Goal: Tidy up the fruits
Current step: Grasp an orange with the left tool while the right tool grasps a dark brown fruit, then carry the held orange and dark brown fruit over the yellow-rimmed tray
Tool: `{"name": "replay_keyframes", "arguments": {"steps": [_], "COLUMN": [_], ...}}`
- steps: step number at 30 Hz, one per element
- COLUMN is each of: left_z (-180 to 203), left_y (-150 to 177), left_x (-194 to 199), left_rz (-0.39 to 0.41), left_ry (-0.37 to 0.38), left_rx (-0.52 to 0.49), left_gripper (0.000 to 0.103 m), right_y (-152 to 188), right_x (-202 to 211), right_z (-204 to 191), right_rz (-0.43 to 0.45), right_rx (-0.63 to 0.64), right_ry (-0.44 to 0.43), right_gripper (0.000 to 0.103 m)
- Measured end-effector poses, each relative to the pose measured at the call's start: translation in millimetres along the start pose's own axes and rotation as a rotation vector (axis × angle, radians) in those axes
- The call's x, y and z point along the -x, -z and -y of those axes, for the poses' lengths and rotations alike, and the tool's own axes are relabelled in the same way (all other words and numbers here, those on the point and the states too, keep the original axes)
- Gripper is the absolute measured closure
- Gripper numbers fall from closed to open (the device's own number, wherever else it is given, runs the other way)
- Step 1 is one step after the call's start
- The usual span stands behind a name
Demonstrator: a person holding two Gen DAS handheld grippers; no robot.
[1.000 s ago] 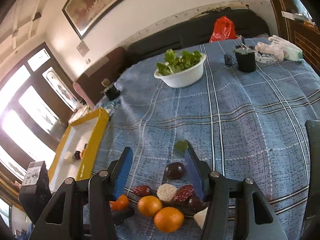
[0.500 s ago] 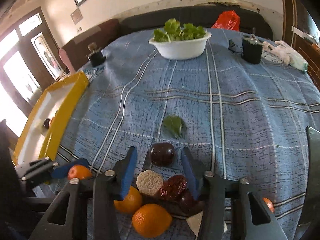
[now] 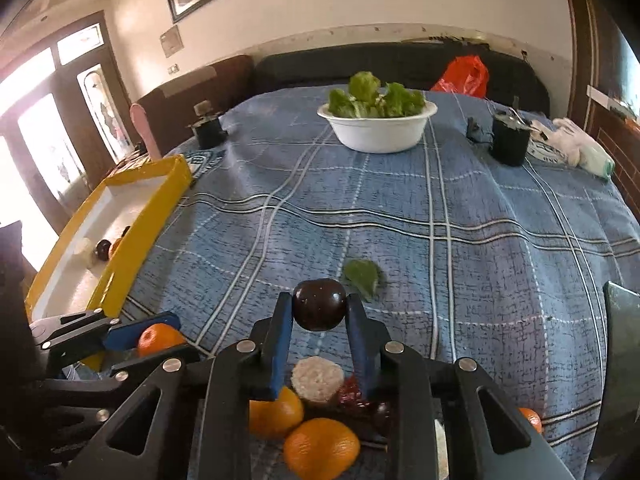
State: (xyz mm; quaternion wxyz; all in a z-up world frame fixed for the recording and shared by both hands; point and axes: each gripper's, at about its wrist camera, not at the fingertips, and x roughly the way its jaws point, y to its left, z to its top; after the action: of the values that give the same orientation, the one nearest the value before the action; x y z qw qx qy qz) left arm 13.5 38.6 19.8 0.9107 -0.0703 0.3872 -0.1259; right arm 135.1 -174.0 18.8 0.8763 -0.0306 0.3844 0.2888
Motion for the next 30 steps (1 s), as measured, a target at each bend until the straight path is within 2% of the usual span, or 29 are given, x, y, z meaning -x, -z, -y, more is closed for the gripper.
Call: {"name": "replay_keyframes", "arguments": {"steps": [7, 20, 30], "left_z": [-0.5, 1.9, 6.6], "left_y": [0.2, 0.4, -0.1], "left_x": [0.2, 2.0, 8.4], "left_rz": [0.000, 0.009, 0.033], "left_ry": [-0.008, -0.034, -0.093], "left_rx": [0.005, -0.007, -0.038], "left_gripper": [0.071, 0.071, 0.071], "right_y": [0.5, -0.1, -1.0], "right_x": [1.0, 1.1, 4.3], "right_z": [-10.2, -12.2, -9.3], "right_rz": [0.005, 0.009, 0.021], "right_rx": [0.017, 0.013, -0.004], "right_ry": [-0.035, -0.050, -0.059], "right_gripper": [0.074, 0.074, 0.074]}}
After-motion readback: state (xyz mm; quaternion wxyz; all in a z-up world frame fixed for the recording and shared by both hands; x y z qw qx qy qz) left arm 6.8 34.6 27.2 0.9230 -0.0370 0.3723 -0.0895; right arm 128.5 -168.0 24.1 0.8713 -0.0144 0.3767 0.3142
